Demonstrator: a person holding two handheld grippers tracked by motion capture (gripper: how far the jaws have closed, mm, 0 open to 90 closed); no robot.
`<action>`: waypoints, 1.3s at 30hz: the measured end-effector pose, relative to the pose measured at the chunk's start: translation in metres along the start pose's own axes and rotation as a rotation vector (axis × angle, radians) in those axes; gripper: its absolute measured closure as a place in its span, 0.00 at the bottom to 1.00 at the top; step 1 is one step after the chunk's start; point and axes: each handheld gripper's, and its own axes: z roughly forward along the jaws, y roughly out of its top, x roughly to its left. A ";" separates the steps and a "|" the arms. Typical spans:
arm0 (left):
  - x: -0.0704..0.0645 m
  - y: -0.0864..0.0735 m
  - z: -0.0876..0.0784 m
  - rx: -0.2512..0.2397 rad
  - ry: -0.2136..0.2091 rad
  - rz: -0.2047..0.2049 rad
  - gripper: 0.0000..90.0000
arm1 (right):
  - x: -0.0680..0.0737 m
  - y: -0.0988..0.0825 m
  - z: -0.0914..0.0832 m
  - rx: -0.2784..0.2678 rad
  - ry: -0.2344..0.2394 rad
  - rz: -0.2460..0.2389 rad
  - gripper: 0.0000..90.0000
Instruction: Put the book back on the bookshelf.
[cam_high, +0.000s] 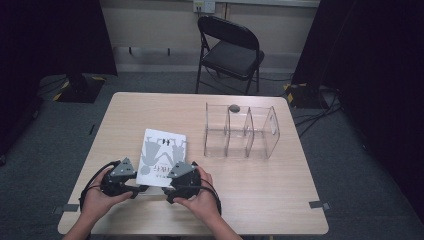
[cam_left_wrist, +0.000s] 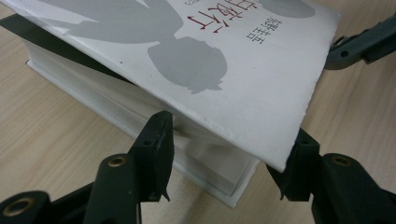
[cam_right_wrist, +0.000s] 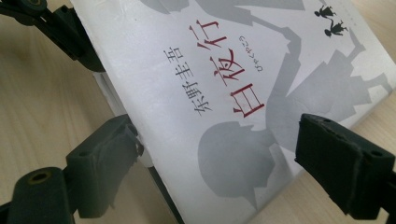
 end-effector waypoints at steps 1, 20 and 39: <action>0.000 0.001 0.000 0.001 -0.005 -0.001 0.51 | 0.003 0.002 0.002 0.000 0.005 -0.014 0.13; -0.003 0.004 0.002 -0.006 -0.016 -0.010 0.52 | 0.013 0.002 0.019 -0.030 -0.074 -0.129 0.16; -0.003 0.005 0.001 0.001 -0.013 -0.009 0.52 | 0.016 0.001 0.022 -0.033 -0.087 -0.148 0.11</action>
